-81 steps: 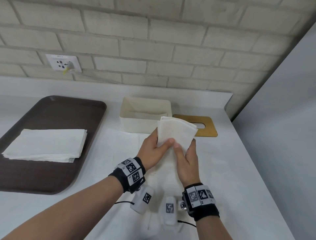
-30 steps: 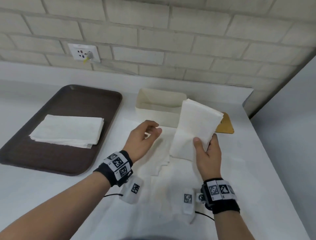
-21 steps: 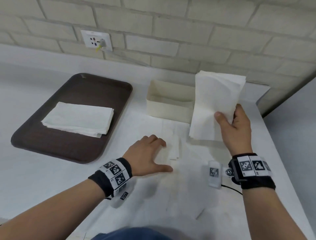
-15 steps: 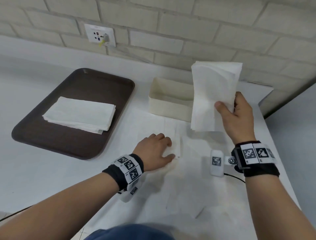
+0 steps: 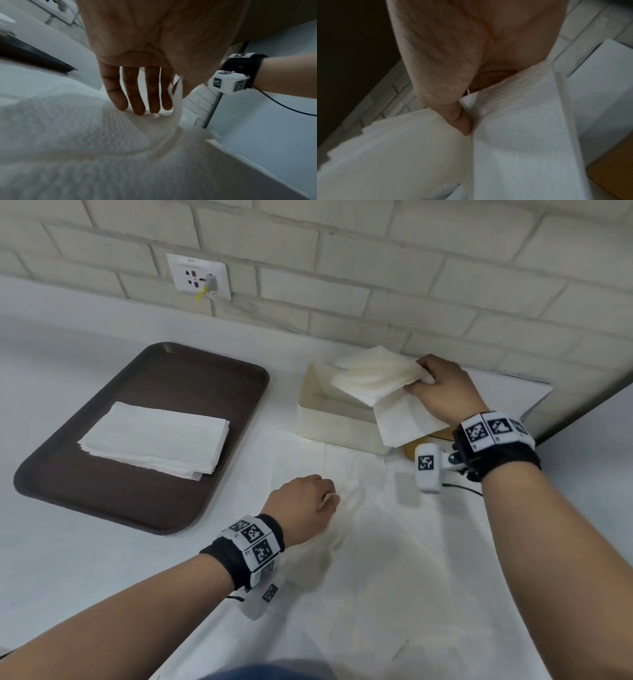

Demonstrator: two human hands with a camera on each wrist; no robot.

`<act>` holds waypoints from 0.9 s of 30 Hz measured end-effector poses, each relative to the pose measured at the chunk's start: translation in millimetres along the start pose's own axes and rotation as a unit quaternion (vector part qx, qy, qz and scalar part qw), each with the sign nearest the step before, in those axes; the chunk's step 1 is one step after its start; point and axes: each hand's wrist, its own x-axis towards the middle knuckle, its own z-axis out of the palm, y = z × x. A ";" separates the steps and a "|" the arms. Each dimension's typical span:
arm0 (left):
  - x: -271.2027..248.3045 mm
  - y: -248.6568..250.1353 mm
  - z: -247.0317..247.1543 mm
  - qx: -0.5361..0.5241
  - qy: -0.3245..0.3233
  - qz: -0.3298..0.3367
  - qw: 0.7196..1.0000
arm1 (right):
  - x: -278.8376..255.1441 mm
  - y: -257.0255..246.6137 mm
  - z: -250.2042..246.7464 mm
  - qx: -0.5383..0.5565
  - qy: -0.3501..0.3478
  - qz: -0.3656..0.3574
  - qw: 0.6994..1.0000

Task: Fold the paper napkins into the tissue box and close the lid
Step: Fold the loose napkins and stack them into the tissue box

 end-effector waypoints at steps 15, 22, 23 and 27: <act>-1.0 -0.7 -6.4 -0.045 -0.036 -0.031 0.998 | 83.1 -35.5 24.6 -0.210 -0.206 -0.057 0.954; 0.4 -14.2 -5.6 -0.120 0.021 -0.025 0.992 | 90.3 -44.5 43.2 -0.320 -0.174 -0.086 0.927; 0.5 -17.0 -5.3 -0.112 0.035 -0.018 0.993 | 91.2 -45.5 45.1 -0.328 -0.174 -0.088 0.924; -2.4 -17.5 -9.9 -0.052 0.011 -0.013 0.999 | 97.0 -47.5 52.9 -0.324 -0.271 -0.088 0.902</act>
